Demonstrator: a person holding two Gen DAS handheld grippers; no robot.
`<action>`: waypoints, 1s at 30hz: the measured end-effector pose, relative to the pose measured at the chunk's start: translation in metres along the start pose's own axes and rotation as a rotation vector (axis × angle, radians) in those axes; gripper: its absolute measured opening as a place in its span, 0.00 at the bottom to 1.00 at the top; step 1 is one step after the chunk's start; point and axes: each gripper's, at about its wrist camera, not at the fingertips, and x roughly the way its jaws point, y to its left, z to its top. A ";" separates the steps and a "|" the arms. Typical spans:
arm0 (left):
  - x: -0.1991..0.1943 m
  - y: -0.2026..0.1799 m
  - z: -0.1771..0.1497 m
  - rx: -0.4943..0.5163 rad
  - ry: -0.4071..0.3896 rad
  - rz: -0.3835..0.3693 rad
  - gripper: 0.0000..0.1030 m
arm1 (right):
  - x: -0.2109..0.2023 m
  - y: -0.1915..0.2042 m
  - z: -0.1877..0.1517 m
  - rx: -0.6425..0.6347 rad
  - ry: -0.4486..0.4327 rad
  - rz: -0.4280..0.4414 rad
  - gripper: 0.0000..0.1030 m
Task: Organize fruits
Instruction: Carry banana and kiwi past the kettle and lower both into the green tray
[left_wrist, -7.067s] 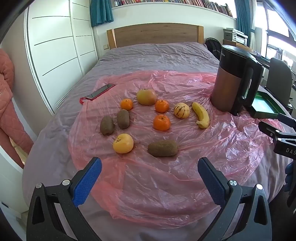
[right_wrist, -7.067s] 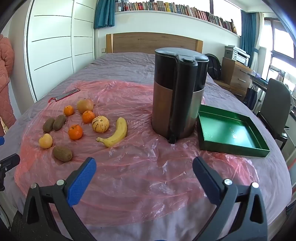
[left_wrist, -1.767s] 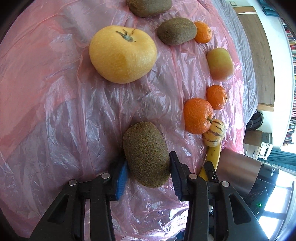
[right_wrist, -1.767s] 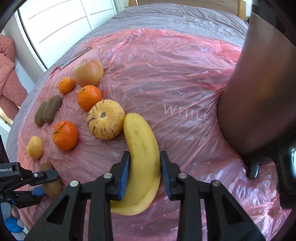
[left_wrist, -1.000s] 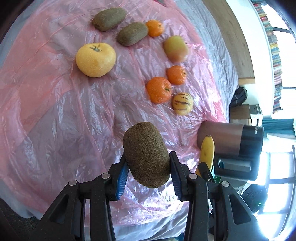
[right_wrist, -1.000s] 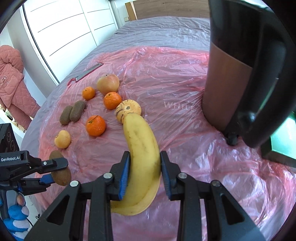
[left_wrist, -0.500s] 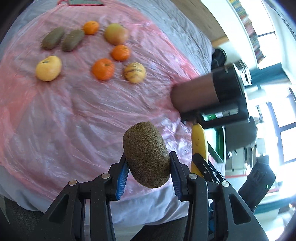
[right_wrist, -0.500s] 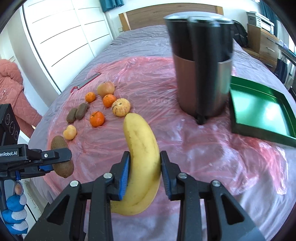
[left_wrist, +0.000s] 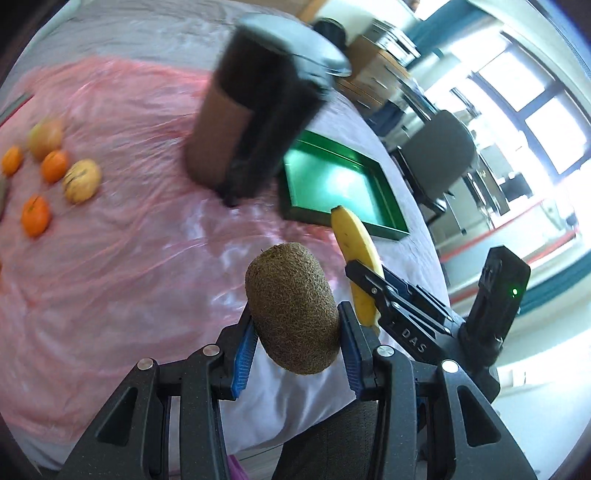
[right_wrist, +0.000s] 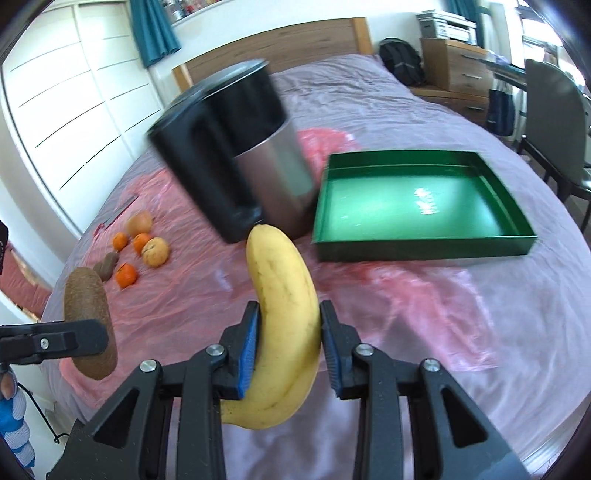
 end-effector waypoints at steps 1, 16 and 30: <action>0.005 -0.007 0.005 0.017 0.006 -0.003 0.36 | -0.001 -0.007 0.002 0.010 -0.007 -0.009 0.09; 0.113 -0.100 0.102 0.217 0.017 0.054 0.36 | 0.031 -0.137 0.079 0.104 -0.093 -0.167 0.09; 0.228 -0.072 0.171 0.198 -0.014 0.220 0.36 | 0.122 -0.217 0.136 0.059 -0.082 -0.269 0.09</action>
